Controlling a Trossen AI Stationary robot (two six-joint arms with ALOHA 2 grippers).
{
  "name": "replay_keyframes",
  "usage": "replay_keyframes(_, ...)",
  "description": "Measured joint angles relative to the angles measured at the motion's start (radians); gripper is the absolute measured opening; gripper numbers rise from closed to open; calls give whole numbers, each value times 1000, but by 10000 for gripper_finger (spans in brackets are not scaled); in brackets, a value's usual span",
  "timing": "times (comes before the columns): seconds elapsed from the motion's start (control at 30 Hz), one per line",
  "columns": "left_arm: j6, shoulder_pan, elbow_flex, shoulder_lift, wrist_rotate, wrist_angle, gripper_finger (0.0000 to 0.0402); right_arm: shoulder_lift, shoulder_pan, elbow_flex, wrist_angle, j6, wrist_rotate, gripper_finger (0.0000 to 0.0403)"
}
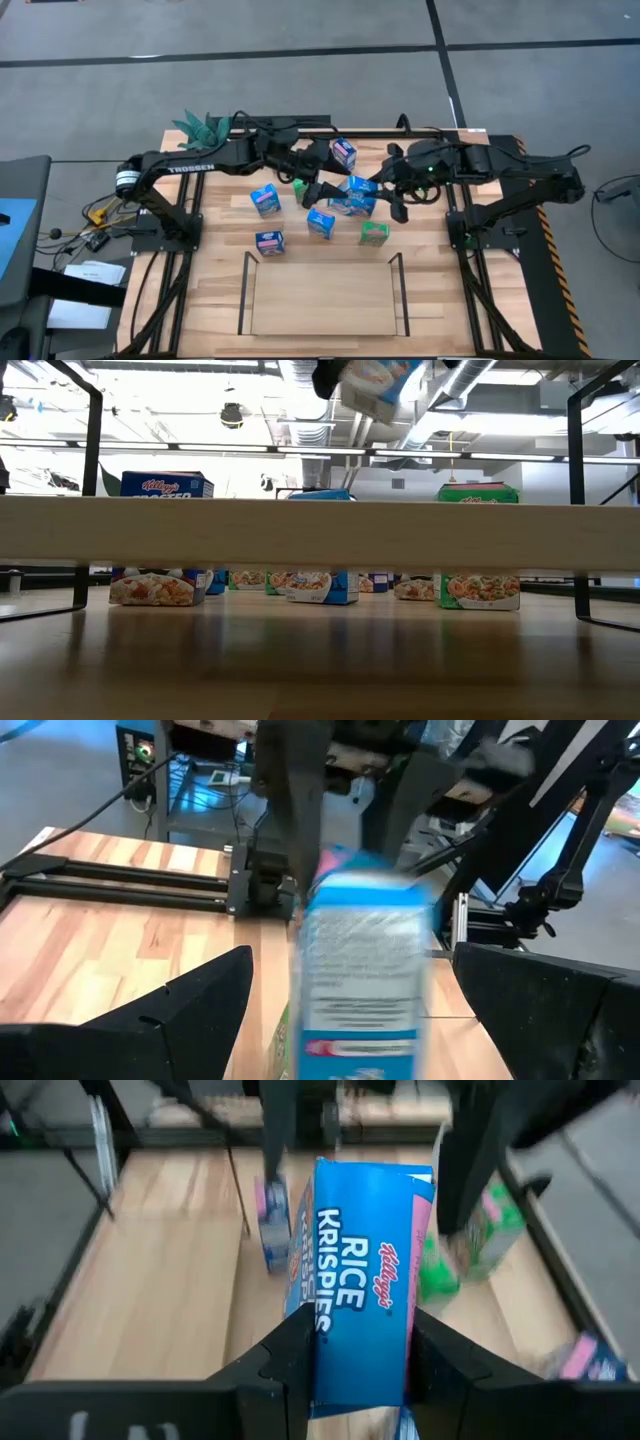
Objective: Stack cereal on shelf
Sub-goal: Put the top light blue cereal box on the shelf
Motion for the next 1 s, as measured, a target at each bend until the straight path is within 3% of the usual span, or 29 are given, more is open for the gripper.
replay_keyframes(0.23, 0, -5, 0, 0, -5, 3, 333, 1, 0, 0, 39, -9, 0, 151)
replay_keyframes(0.6, -22, -6, 0, 0, -21, 5, 284, 8, 0, 0, 30, -8, 1, 151)
replay_keyframes(1.0, -7, -10, 0, -1, 0, -122, 317, 77, 2, 0, -39, -7, 0, 152)
